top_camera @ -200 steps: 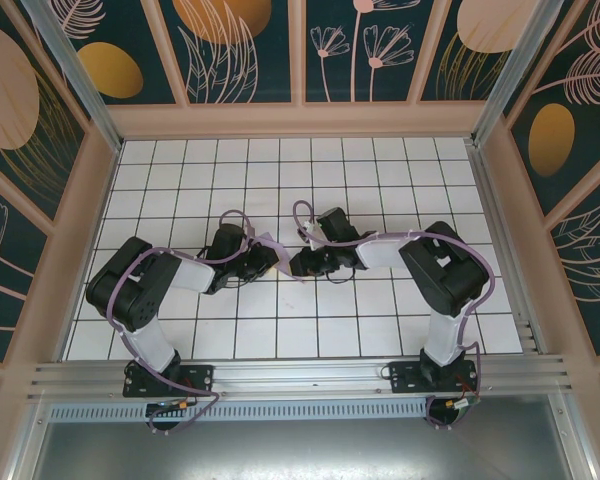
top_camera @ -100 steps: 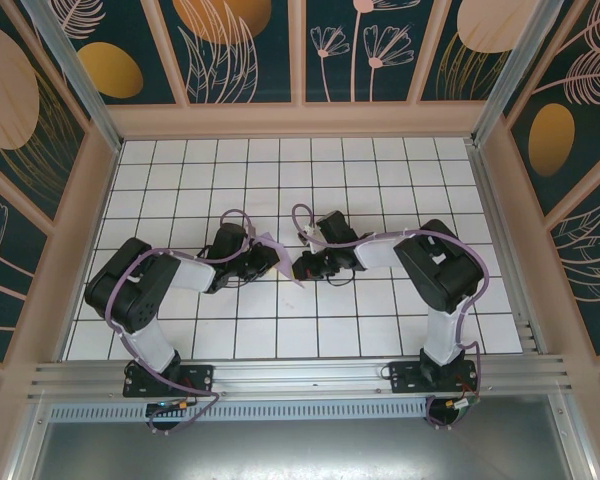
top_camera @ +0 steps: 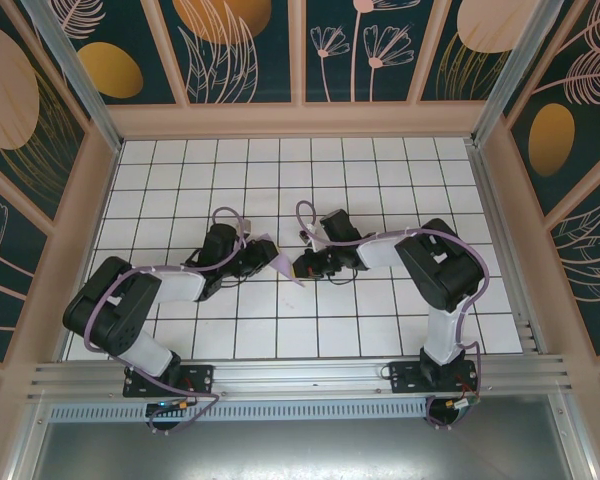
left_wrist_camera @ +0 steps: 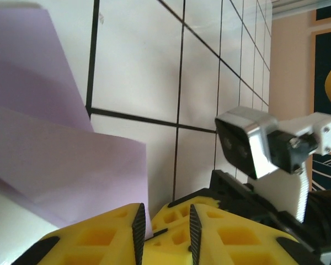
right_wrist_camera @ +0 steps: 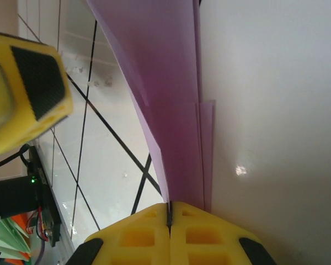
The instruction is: Fold a paper plane with a square sheet of paper (pick it up from the middle)
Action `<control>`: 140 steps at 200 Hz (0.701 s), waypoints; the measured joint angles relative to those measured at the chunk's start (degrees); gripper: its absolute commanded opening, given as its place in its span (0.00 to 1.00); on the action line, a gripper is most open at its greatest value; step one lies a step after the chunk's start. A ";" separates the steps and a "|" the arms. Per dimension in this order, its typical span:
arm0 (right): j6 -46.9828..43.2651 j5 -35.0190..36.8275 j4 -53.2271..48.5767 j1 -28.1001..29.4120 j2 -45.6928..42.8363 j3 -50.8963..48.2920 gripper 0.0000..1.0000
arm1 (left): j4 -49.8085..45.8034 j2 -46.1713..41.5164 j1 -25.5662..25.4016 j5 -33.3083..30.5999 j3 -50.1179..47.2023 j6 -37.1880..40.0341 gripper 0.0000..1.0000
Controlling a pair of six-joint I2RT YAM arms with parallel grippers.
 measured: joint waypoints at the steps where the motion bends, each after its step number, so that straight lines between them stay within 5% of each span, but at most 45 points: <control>1: 0.00 -0.02 0.02 0.00 0.00 0.00 0.00 | 0.00 0.00 -0.04 0.00 -0.04 0.00 0.30; 140: 1.29 -2.64 -0.02 -0.07 2.58 0.94 0.01 | 2.82 5.55 -2.95 -0.09 -0.52 -1.05 0.21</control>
